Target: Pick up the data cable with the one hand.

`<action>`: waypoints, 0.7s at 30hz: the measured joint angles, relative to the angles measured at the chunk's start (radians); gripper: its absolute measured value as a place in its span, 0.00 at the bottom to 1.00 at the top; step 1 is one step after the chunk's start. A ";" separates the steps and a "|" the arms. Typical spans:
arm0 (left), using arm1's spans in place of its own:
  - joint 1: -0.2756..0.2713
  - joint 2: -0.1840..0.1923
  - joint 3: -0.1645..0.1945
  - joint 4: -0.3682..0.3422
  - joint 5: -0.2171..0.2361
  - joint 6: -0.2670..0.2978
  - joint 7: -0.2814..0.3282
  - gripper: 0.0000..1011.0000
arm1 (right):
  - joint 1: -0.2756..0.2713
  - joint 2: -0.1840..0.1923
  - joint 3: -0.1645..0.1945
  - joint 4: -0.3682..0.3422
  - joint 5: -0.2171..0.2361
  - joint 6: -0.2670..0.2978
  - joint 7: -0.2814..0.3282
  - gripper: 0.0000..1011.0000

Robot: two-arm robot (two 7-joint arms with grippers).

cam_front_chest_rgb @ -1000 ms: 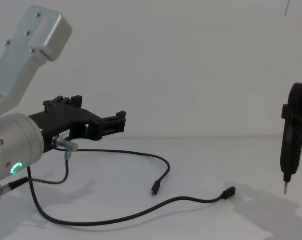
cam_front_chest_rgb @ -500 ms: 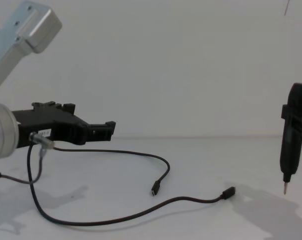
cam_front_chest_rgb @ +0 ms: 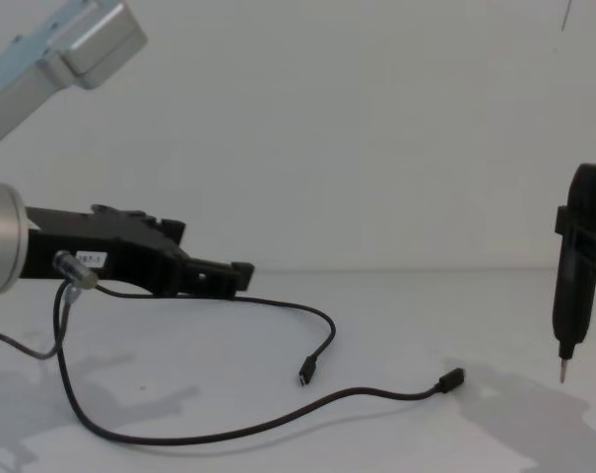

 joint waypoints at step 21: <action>-0.116 -0.051 0.118 0.074 0.008 0.124 -0.112 0.99 | 0.000 0.000 0.000 0.000 0.000 0.000 0.000 0.28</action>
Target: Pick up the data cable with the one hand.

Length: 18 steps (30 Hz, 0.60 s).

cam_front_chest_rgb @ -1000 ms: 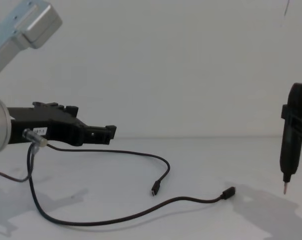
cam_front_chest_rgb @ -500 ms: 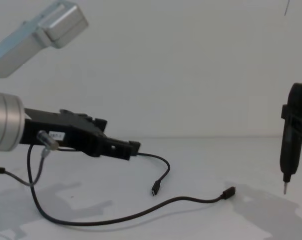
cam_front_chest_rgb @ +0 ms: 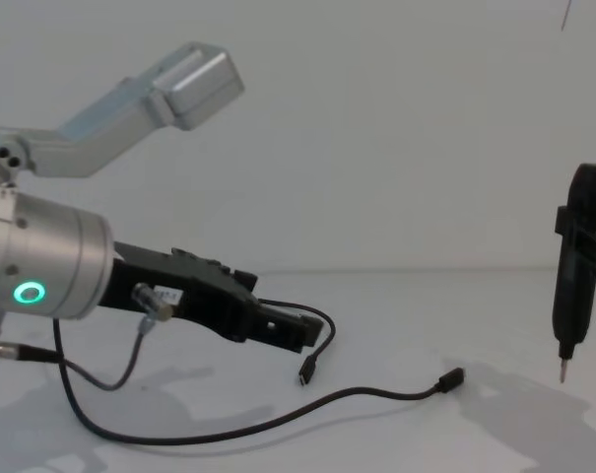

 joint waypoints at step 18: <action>-0.049 -0.056 0.053 0.046 0.030 0.045 -0.022 0.99 | 0.000 0.000 0.000 0.000 0.000 0.000 0.000 0.28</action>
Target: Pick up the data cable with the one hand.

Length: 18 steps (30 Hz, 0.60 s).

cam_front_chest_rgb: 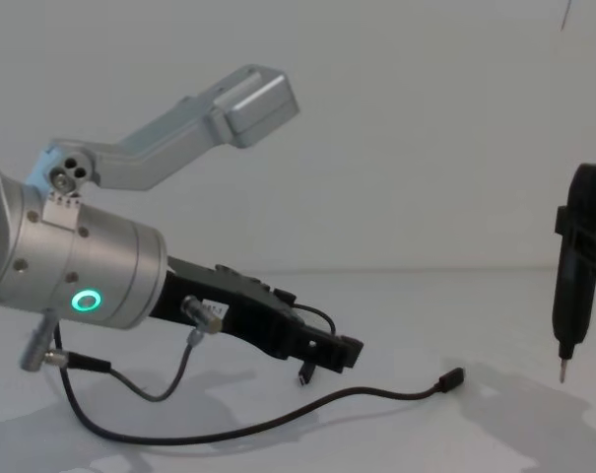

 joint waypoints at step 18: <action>-0.025 -0.028 0.043 0.041 0.053 0.030 -0.008 0.99 | 0.000 0.000 0.000 0.000 0.000 0.000 0.000 0.28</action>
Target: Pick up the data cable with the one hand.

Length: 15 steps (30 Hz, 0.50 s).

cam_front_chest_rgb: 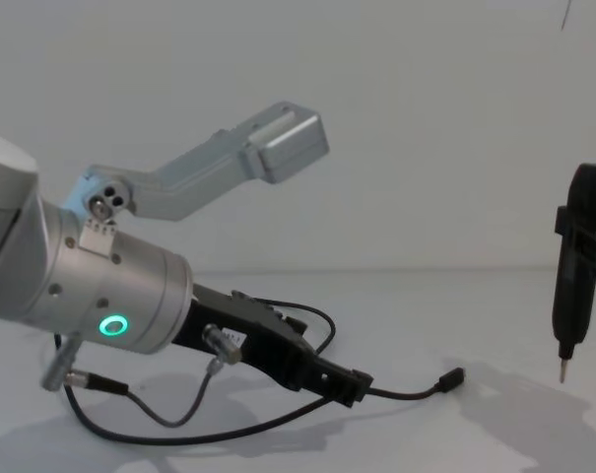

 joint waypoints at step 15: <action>-0.009 -0.033 0.018 0.041 0.040 0.015 0.036 0.92 | 0.000 0.000 0.000 0.000 0.000 0.000 0.000 0.28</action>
